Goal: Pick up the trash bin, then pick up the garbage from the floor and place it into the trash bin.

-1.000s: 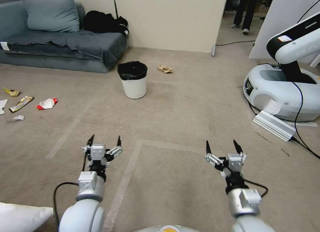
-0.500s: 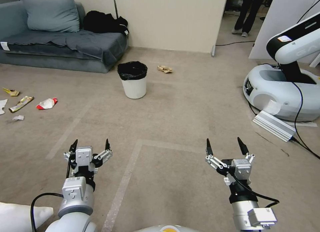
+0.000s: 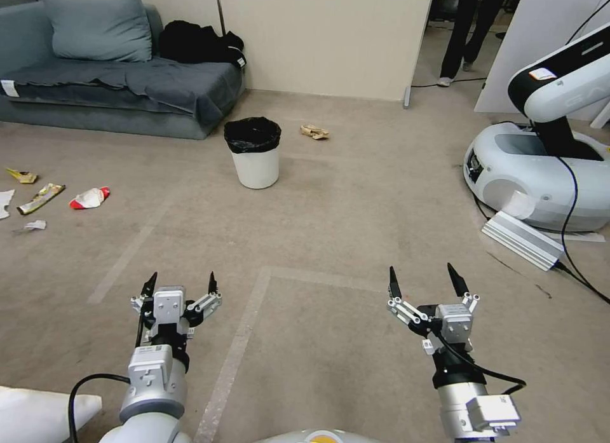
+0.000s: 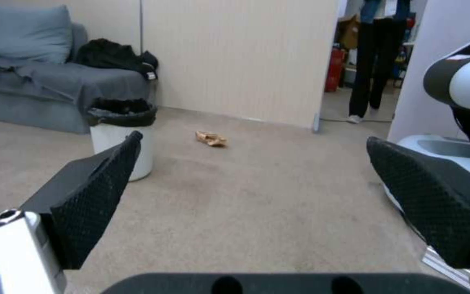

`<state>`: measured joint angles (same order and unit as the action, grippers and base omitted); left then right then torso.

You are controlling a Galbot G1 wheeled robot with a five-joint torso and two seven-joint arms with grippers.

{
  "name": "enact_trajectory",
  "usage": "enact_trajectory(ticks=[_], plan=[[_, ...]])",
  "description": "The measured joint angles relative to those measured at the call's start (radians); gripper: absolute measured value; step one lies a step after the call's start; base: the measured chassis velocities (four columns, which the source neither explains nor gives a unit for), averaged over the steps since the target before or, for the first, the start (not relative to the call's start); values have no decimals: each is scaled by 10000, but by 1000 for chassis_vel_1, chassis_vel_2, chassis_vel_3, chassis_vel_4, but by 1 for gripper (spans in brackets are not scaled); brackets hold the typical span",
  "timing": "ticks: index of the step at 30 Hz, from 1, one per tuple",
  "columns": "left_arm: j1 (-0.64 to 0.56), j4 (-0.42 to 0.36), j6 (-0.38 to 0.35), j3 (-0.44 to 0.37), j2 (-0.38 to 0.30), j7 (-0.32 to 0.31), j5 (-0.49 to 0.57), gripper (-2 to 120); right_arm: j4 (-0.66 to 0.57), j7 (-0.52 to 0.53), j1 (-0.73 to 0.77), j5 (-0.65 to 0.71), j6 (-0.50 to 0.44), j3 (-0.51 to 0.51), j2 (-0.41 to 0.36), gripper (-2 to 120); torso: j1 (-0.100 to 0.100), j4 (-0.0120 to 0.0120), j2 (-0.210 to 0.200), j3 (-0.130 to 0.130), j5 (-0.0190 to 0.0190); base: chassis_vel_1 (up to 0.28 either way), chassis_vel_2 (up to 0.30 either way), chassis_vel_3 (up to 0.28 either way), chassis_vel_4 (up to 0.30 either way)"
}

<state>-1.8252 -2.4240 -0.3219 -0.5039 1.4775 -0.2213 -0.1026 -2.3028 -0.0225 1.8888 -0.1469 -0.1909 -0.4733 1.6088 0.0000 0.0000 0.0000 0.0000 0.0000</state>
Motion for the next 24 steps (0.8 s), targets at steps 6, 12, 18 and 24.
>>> enact_trajectory(ticks=[6, 12, 18, 24], plan=[[-41, 2, 62, 75, -4, 74, -109, 100, 41, -67, -15, -80, -68, 25, -3, 100, -1, 0, 0, 0, 0, 0, 0, 0, 0], [-94, 8, 108, 134, 3, 98, -184, 100, 56, -93, -18, -136, -72, 44, -4, 100, -1, 0, 1, -1, 0, -47, 40, 35, -37], [-91, 9, 120, 137, 6, 110, -197, 100, 66, -119, -21, -161, -79, 41, -5, 100, 1, 0, 0, 1, -1, -178, 165, 160, -169], [-73, 9, 125, 144, 8, 132, -200, 100, 76, -162, -26, -190, -80, 37, -6, 100, 1, -1, 0, 2, -1, -212, 201, 214, -215]])
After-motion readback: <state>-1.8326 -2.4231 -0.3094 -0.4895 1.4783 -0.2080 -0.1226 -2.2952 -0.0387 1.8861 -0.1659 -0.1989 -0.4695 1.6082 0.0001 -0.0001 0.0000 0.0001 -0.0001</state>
